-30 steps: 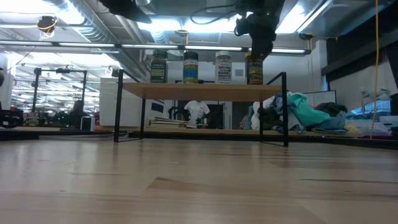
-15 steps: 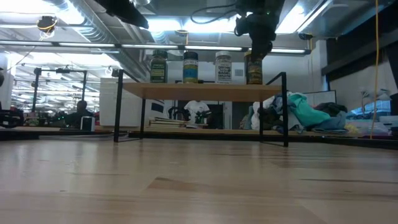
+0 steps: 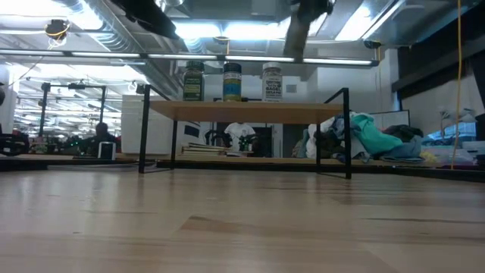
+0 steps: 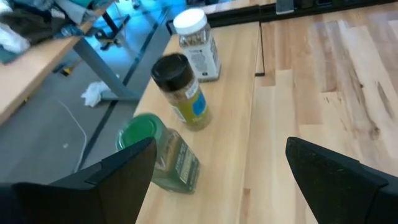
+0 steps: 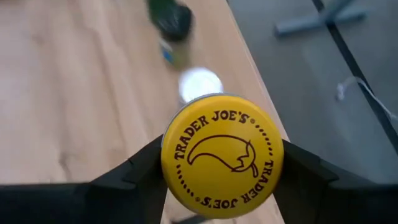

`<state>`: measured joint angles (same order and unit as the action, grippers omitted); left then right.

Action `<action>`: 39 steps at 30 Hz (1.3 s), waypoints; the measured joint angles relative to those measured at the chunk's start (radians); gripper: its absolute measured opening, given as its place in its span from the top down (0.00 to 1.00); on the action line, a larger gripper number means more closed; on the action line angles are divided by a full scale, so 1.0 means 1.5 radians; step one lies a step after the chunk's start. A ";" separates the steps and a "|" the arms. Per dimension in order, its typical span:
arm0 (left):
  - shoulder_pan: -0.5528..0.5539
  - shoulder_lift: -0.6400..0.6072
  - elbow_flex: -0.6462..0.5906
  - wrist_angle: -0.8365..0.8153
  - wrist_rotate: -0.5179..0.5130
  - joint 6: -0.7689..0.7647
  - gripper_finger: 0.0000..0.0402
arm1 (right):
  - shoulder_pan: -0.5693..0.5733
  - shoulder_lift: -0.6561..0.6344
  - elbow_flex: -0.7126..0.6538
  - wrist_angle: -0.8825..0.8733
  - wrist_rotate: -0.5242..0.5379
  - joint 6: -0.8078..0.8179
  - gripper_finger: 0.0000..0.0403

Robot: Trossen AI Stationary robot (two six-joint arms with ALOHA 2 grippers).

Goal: Shelf spices
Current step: Remove the yellow seasoning bottle from the shelf

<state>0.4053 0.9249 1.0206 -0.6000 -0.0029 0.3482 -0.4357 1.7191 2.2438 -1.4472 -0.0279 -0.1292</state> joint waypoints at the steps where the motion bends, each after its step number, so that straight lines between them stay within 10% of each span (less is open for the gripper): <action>1: 0.000 0.000 0.000 -0.005 0.000 -0.004 0.13 | 0.011 0.000 0.018 -0.003 -0.007 0.010 0.43; 27: -0.057 0.000 -0.036 0.008 0.019 -0.046 0.13 | 0.474 -0.001 0.056 0.117 -0.159 -0.213 0.43; 39: -0.057 0.001 -0.064 0.048 0.019 -0.041 0.13 | 0.526 -0.001 0.056 0.116 -0.164 -0.355 0.43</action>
<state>0.3199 0.9257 0.9245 -0.5282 0.0254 0.2874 0.3528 1.7184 2.3283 -1.2726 -0.2738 -0.6623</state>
